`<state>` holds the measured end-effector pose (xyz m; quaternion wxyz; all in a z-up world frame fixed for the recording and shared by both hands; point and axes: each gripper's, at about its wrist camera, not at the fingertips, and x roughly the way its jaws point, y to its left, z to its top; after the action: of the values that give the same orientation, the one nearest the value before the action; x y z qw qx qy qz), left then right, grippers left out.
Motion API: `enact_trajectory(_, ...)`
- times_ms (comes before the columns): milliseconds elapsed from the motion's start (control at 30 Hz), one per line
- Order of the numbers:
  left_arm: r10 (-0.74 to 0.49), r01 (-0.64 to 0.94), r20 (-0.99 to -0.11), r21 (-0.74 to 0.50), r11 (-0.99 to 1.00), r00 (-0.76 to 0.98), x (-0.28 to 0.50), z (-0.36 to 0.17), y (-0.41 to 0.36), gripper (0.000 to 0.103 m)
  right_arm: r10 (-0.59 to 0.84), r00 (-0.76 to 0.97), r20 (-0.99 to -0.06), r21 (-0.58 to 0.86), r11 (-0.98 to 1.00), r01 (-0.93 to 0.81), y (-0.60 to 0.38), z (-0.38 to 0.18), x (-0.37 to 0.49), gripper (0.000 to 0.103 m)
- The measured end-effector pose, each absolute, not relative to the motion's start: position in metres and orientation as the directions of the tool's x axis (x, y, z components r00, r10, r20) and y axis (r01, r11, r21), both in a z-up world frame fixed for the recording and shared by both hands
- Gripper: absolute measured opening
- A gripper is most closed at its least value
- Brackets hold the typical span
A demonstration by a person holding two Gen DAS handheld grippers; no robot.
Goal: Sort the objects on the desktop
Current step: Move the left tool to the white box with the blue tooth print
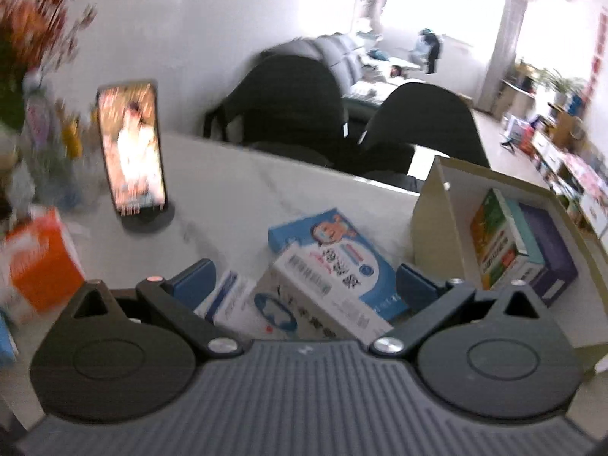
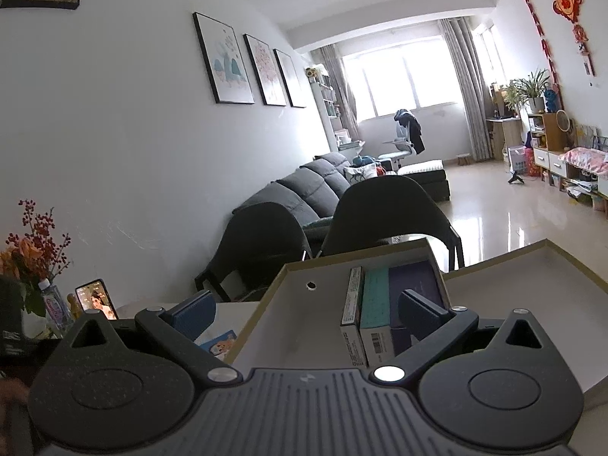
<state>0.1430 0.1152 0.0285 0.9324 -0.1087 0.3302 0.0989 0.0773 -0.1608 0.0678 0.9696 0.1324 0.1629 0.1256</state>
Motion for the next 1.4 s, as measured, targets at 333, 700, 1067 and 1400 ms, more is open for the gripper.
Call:
enact_trajectory(333,0.075,-0.351,-0.717,-0.244,0.904,0.692,0.145,0.007,0.117,0.102,0.277,0.922,-0.269,0.293,0.936,-0.196,-0.169,0.068,0.063,0.102)
enact_trajectory(700,0.073,-0.374,-0.722,-0.268,0.888,0.688,0.146,0.003,0.112,0.096,0.262,0.93,-0.258,0.308,0.935,-0.178,-0.184,0.065,0.055,0.102)
enact_trajectory(1067,0.066,-0.387,-0.729,-0.283,0.878,0.681,0.14,-0.006,0.114,0.089,0.237,0.933,-0.271,0.306,0.94,-0.15,-0.193,0.06,0.047,0.102)
enact_trajectory(1400,0.045,-0.391,-0.726,-0.316,0.865,0.686,0.138,-0.008,0.121,0.09,0.241,0.926,-0.29,0.298,0.942,-0.152,-0.186,0.055,0.049,0.102)
